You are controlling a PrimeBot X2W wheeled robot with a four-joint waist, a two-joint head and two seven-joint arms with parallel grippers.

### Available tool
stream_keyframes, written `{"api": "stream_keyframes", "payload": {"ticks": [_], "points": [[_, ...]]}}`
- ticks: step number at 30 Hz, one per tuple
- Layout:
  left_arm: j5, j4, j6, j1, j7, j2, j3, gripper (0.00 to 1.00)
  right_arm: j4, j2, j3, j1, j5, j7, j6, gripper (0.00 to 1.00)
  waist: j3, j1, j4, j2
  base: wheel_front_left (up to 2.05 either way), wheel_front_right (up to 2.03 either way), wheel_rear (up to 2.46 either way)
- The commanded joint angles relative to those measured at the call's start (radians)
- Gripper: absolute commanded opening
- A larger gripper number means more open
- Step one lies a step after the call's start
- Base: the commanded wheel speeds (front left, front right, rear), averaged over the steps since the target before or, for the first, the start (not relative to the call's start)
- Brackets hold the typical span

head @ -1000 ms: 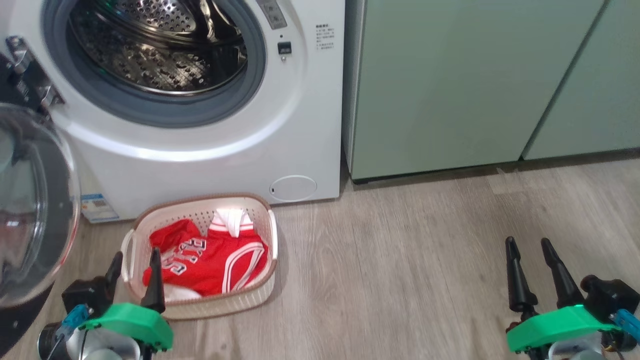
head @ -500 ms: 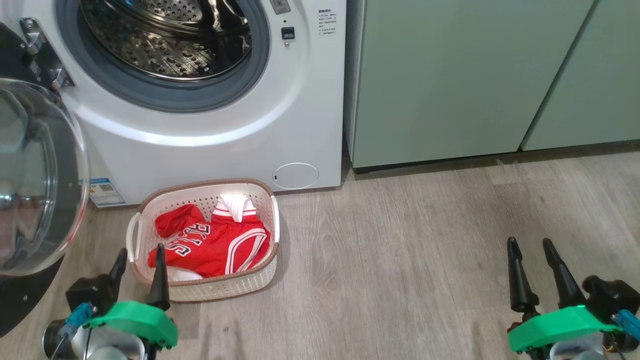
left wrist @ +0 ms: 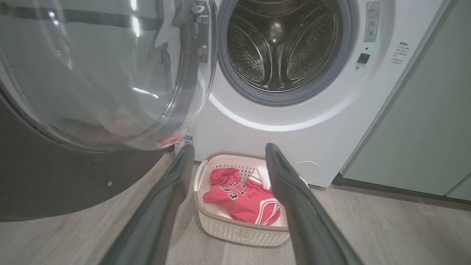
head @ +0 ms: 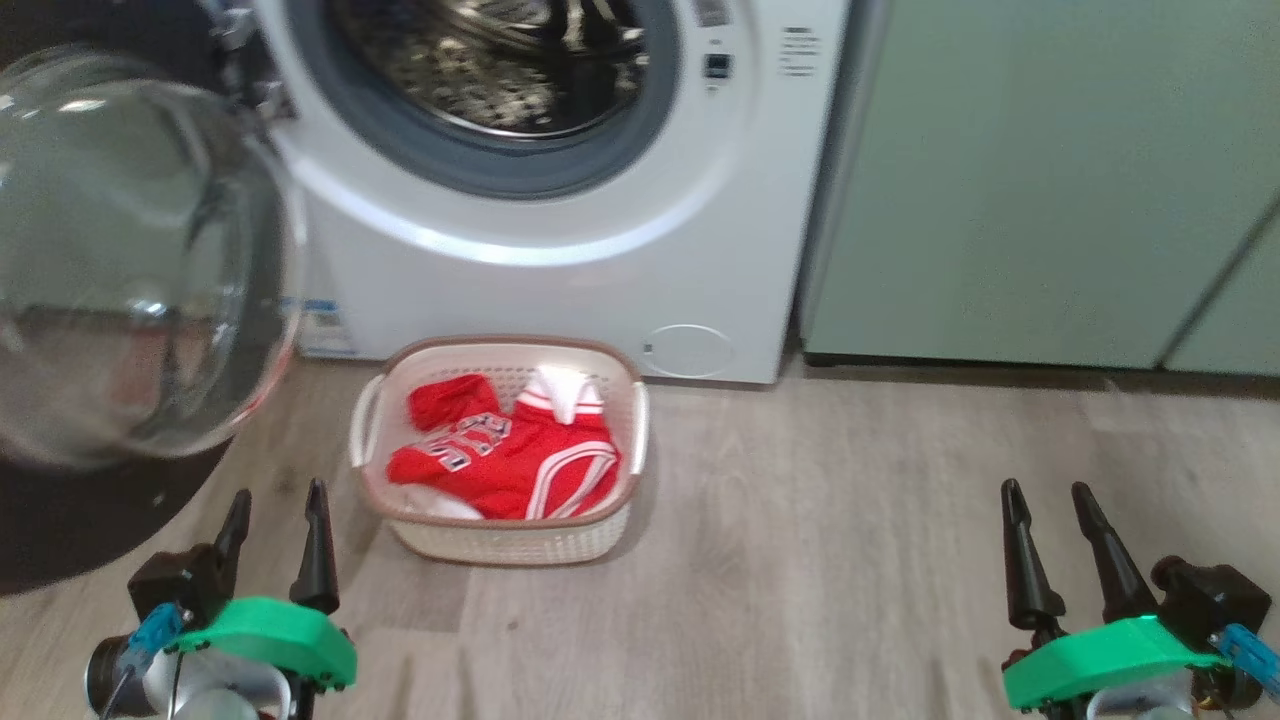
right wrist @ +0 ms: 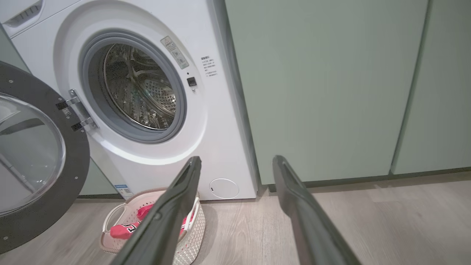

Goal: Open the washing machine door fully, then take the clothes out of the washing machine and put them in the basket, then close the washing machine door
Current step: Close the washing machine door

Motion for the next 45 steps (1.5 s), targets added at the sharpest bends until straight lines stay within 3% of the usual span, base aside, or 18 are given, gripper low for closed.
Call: {"api": "stream_keyframes", "payload": {"ticks": [1,7,18,33,34,35,36,42,45], "points": [[0.012,-0.032,0.002,-0.047,-0.01,0.015,0.038,1.0,-0.035,-0.003,0.023,-0.028,0.002,-0.009,-0.001,1.0,0.001,0.0,0.076,0.0,0.0,0.0,0.0],[0.018,-0.031,0.006,-0.056,-0.01,0.015,0.047,1.0,-0.034,0.005,0.025,-0.033,0.004,-0.009,-0.001,1.0,0.003,0.0,0.21,0.0,0.0,0.0,0.0],[0.025,-0.034,0.007,-0.046,-0.01,0.025,0.071,1.0,-0.033,0.014,0.036,-0.057,0.006,-0.009,-0.001,1.0,0.002,0.0,0.377,0.0,0.0,0.0,0.0],[-0.007,-0.094,0.018,-0.026,-0.01,0.008,0.152,1.0,-0.007,0.001,0.112,-0.144,0.017,-0.009,-0.001,1.0,0.052,0.0,0.416,0.0,0.0,0.0,0.0],[-0.013,-0.095,0.017,-0.025,-0.01,0.006,0.157,0.92,-0.006,0.0,0.113,-0.146,0.018,-0.009,-0.001,1.0,0.052,0.0,0.416,0.0,0.0,0.0,0.0],[-0.019,-0.101,0.016,-0.025,-0.01,0.004,0.161,0.35,-0.005,0.0,0.116,-0.147,0.019,-0.009,-0.001,1.0,0.052,0.0,0.416,0.0,0.0,0.0,0.0],[-0.04,-0.115,0.015,-0.026,-0.01,0.001,0.175,0.0,-0.004,0.0,0.117,-0.147,0.02,-0.009,-0.001,1.0,0.051,0.0,0.416,0.0,0.0,0.0,0.0],[-0.171,-0.11,0.008,-0.016,-0.01,-0.001,0.271,0.0,-0.006,0.004,0.106,-0.129,0.021,-0.009,-0.001,1.0,0.04,0.0,0.408,0.0,0.0,0.0,0.0],[-0.254,-0.077,0.002,-0.053,0.035,0.037,0.314,0.0,-0.01,0.008,0.087,-0.113,0.02,-0.009,-0.001,1.0,0.037,0.0,0.405,0.0,0.0,0.0,0.0]]}}
